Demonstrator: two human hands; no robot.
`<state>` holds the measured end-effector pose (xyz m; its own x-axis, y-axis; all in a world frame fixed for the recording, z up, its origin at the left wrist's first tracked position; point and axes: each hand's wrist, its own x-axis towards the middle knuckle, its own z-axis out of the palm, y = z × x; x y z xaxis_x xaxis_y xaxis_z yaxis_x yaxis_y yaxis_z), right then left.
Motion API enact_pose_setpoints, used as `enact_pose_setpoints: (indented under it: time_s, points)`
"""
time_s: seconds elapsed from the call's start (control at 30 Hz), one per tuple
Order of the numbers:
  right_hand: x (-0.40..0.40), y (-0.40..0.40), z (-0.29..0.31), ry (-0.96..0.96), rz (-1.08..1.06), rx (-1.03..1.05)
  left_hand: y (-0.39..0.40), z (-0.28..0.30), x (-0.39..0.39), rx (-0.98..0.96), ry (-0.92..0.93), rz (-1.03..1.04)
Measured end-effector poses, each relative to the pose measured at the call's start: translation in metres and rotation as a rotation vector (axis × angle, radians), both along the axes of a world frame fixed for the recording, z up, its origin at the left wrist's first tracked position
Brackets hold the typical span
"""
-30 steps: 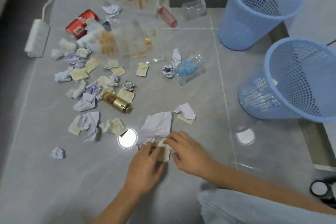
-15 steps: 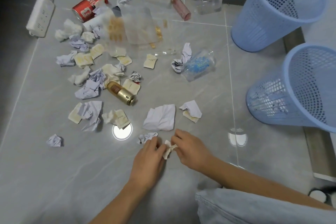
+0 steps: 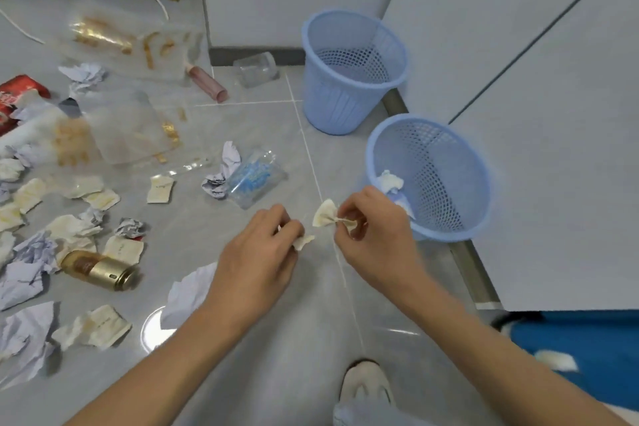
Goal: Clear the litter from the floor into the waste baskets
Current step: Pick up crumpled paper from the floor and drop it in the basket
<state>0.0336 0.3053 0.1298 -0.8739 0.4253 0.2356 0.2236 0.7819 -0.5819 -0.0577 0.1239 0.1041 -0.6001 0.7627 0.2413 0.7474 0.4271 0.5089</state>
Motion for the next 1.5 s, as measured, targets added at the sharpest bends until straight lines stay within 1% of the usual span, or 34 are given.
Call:
enact_pose_setpoints:
  time_s: [0.1,0.17,0.27,0.37,0.43,0.5,0.6,0.67,0.8,0.87,0.93,1.0,1.07,1.17,1.27,1.4,1.5]
  points:
    - [0.001,0.047,0.041,0.100,-0.146,0.062,0.063,0.037,-0.014,0.096,0.089,-0.061]
    - [0.007,0.083,0.057,0.124,-0.281,0.079,0.115,0.054,-0.019,0.125,0.123,-0.099]
    - [0.005,0.118,0.057,0.046,-0.388,0.070,0.169,0.065,-0.026,0.076,0.134,-0.142]
    - [0.015,0.137,0.049,-0.123,-0.398,0.112,0.192,0.070,-0.023,-0.107,0.107,-0.199]
    - [0.021,0.130,0.042,-0.141,-0.391,0.146,0.173,0.068,-0.023,-0.102,0.113,-0.169]
    - [0.019,0.110,0.037,-0.055,-0.340,0.173,0.135,0.058,-0.027,-0.056,0.105,-0.130]
    - [0.007,0.060,0.025,0.036,-0.177,0.150,0.060,0.031,-0.039,-0.088,0.017,-0.038]
    - [-0.004,0.020,0.008,0.029,-0.055,0.091,0.005,0.006,-0.047,-0.142,-0.055,0.074]
    - [-0.018,-0.054,-0.048,-0.133,0.172,0.007,-0.099,-0.043,-0.044,-0.251,-0.181,0.278]
    - [-0.022,-0.080,-0.080,-0.231,0.268,0.004,-0.135,-0.064,-0.029,-0.298,-0.253,0.354]
    - [-0.026,-0.095,-0.109,-0.340,0.341,0.032,-0.158,-0.082,-0.010,-0.358,-0.304,0.386]
    - [-0.030,-0.097,-0.131,-0.453,0.362,0.065,-0.166,-0.097,0.008,-0.396,-0.325,0.376]
    - [-0.033,-0.090,-0.149,-0.548,0.340,0.112,-0.161,-0.109,0.019,-0.394,-0.319,0.362]
    - [-0.035,-0.080,-0.168,-0.633,0.355,0.214,-0.143,-0.125,0.024,-0.392,-0.310,0.360]
    - [-0.036,-0.079,-0.178,-0.573,0.399,0.266,-0.124,-0.136,0.022,-0.463,-0.283,0.339]
    - [-0.038,-0.084,-0.186,-0.474,0.418,0.184,-0.113,-0.145,0.016,-0.533,-0.238,0.338]
    - [-0.038,-0.081,-0.193,-0.430,0.424,0.132,-0.110,-0.146,0.012,-0.534,-0.238,0.296]
